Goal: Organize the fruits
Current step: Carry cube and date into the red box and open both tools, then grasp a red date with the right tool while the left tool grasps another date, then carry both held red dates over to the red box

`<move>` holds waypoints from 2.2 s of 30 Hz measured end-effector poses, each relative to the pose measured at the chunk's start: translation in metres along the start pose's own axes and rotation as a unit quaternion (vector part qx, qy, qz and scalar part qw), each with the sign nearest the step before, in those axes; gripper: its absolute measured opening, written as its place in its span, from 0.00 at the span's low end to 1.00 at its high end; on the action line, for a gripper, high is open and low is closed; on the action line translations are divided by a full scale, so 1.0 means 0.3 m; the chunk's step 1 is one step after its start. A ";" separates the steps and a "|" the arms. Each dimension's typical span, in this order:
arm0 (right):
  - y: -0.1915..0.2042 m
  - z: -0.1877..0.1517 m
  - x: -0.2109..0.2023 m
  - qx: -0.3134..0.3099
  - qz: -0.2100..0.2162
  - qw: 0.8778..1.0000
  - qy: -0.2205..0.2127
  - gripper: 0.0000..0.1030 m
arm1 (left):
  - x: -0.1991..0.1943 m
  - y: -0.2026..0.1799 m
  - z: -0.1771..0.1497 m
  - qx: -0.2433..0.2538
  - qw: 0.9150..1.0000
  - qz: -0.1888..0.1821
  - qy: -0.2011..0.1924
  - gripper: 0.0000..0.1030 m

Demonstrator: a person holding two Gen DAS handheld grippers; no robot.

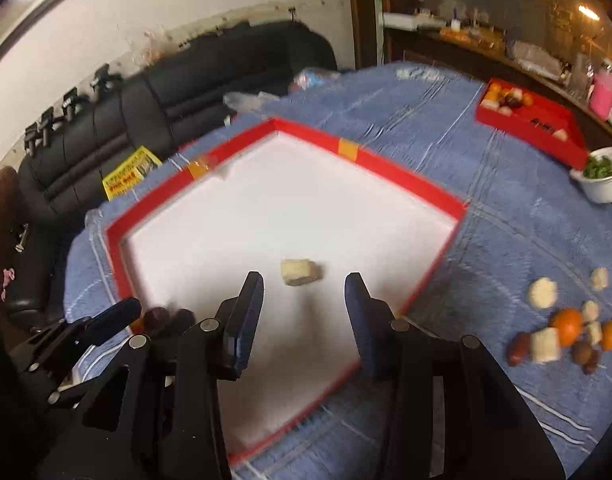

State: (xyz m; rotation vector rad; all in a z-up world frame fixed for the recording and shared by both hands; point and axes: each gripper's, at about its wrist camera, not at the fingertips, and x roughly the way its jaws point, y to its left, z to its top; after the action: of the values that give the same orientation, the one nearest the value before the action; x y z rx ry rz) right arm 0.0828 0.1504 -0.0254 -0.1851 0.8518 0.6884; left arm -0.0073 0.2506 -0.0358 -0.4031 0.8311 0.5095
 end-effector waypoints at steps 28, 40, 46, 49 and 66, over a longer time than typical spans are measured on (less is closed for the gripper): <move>-0.731 -0.319 -0.261 0.130 -0.166 0.977 -0.014 0.52 | -0.018 -0.625 -0.194 0.214 0.965 -0.149 -0.027 0.69; -0.800 -0.307 -0.156 0.143 -0.187 0.972 0.018 0.34 | 0.151 -0.747 -0.165 0.238 0.957 -0.163 0.015 0.68; -0.833 -0.313 -0.168 0.162 -0.177 0.971 0.008 0.19 | 0.175 -0.802 -0.173 0.273 0.951 -0.140 0.020 0.17; -0.841 -0.316 -0.172 0.165 -0.168 0.972 0.005 0.19 | 0.173 -0.795 -0.175 0.273 0.951 -0.142 0.020 0.16; -0.689 -0.401 -0.389 0.143 -0.169 0.974 -0.043 0.19 | 0.019 -0.703 -0.244 0.259 0.950 -0.174 0.000 0.16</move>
State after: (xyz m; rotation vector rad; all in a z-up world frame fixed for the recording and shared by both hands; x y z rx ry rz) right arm 0.0827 -0.1153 -0.0413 -0.0382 0.8013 0.2491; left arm 0.0733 0.0435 -0.0554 -0.0588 0.8372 -0.0461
